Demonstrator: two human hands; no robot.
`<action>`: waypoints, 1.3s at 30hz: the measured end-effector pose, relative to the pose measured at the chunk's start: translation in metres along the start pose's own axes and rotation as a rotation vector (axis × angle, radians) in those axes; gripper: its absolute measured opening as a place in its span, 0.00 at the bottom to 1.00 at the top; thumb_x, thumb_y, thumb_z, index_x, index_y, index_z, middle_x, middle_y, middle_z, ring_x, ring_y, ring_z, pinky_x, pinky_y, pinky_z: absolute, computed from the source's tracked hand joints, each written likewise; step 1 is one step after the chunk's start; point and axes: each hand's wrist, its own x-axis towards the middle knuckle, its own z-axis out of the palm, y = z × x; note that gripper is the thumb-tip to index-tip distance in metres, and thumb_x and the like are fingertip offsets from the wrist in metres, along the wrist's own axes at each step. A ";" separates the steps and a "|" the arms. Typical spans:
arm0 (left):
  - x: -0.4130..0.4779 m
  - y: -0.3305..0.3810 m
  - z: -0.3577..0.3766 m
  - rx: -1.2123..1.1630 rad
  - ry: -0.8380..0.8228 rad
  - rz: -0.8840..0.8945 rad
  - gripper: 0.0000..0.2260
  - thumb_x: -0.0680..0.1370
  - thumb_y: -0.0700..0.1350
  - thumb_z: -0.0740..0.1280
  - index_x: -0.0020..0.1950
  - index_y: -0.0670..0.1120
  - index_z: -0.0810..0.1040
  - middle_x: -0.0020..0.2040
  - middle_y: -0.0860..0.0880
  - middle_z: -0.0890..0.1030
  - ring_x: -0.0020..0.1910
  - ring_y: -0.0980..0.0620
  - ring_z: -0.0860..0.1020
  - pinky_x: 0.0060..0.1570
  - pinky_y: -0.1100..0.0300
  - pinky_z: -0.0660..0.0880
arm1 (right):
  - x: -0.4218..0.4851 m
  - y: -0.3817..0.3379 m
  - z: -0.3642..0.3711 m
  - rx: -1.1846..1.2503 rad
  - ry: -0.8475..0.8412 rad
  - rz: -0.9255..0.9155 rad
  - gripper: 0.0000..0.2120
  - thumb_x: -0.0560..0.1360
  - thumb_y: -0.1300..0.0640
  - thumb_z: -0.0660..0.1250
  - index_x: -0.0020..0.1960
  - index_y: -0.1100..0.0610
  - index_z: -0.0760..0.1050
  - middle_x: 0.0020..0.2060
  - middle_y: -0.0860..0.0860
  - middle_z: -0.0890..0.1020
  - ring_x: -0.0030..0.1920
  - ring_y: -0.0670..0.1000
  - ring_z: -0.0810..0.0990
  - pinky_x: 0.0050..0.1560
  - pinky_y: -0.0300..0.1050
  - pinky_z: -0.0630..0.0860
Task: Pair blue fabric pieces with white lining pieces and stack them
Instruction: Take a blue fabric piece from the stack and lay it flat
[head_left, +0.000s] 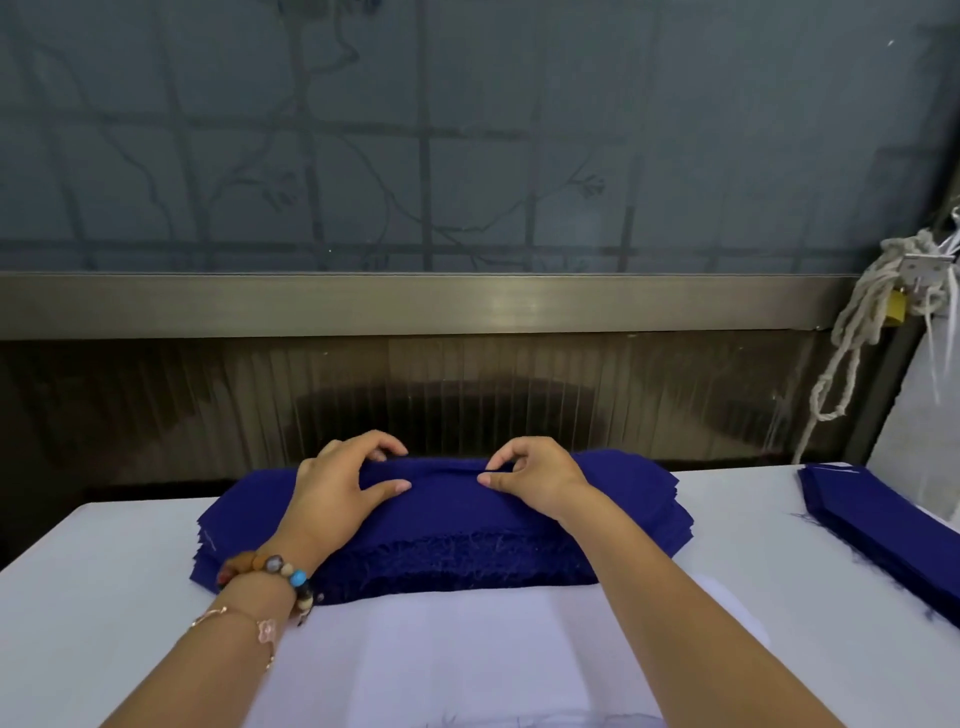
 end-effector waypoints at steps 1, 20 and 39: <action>-0.001 0.000 0.001 0.029 -0.001 0.016 0.11 0.75 0.52 0.71 0.54 0.65 0.74 0.49 0.63 0.76 0.54 0.60 0.70 0.60 0.51 0.66 | 0.001 -0.001 0.000 0.017 0.008 0.026 0.04 0.72 0.50 0.74 0.41 0.47 0.79 0.38 0.43 0.76 0.43 0.47 0.76 0.43 0.41 0.75; -0.012 0.007 0.005 -0.048 0.127 0.012 0.07 0.71 0.43 0.75 0.37 0.48 0.78 0.39 0.53 0.76 0.42 0.55 0.74 0.45 0.55 0.75 | -0.019 0.002 0.021 -0.091 0.350 -0.113 0.04 0.73 0.47 0.72 0.44 0.46 0.83 0.50 0.42 0.82 0.45 0.41 0.75 0.40 0.32 0.69; -0.017 0.008 0.006 0.143 0.167 0.076 0.06 0.75 0.49 0.71 0.41 0.57 0.75 0.40 0.60 0.74 0.47 0.60 0.70 0.57 0.60 0.58 | -0.025 0.004 0.013 -0.020 0.229 -0.195 0.07 0.71 0.46 0.74 0.46 0.43 0.78 0.47 0.42 0.77 0.45 0.43 0.76 0.42 0.32 0.71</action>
